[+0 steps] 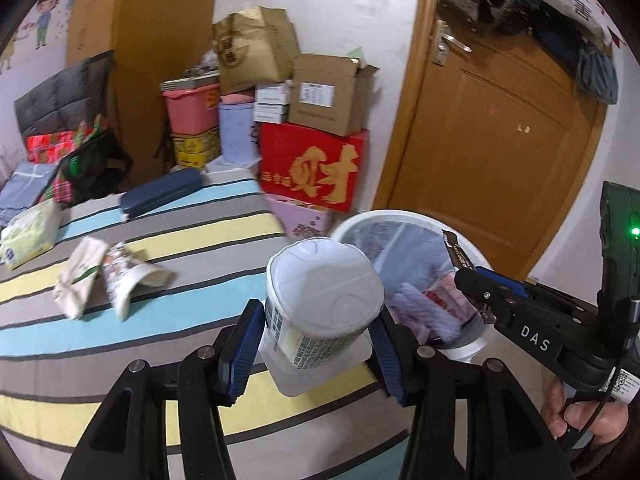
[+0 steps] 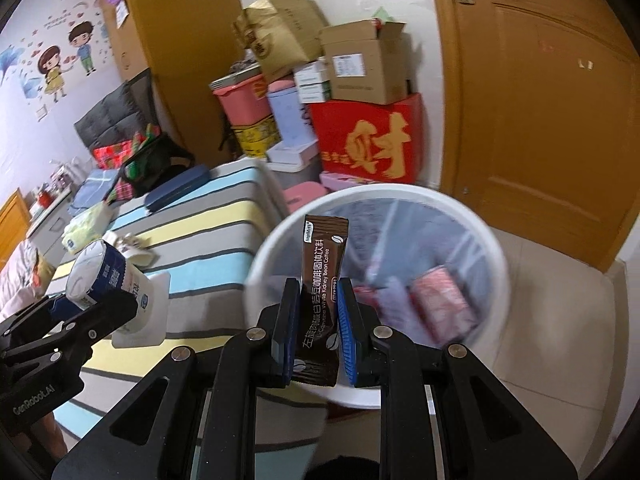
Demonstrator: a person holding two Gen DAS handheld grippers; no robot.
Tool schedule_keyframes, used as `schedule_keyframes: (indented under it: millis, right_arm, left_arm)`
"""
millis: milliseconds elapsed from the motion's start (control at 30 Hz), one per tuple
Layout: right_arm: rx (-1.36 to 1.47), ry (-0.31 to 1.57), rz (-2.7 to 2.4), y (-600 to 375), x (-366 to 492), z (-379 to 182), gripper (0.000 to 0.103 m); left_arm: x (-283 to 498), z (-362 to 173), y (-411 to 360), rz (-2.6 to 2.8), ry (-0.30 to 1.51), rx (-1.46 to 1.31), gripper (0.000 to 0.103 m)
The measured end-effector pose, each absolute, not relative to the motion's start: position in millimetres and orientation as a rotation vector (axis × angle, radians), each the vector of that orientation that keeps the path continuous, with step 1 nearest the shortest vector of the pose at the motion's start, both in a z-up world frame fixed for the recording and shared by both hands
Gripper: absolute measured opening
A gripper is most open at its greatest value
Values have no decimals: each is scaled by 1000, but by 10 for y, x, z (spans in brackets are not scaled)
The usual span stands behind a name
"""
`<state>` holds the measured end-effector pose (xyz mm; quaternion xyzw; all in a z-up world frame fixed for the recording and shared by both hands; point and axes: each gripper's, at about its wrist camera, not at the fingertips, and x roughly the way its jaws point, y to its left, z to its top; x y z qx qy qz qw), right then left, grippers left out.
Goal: Collect trash
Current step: 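Carry the white cup and coffee packet over the wastebasket with both tools, then open both tools to drop the cup and packet into the wastebasket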
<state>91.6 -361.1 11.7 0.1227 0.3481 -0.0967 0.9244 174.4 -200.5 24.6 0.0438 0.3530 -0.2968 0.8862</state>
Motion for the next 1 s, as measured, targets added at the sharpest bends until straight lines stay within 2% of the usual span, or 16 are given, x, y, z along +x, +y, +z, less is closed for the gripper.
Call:
schedule_keyframes:
  millis: [467,1000]
  right_arm:
    - [256,761,-265,-4048,874,-1,20]
    - [216,821,-278,-4168,966,-160,21]
  left_arm:
    - [1815,92,-2663,-713,792,128,54]
    - [1952,-58,-2915,-702,798,167,54]
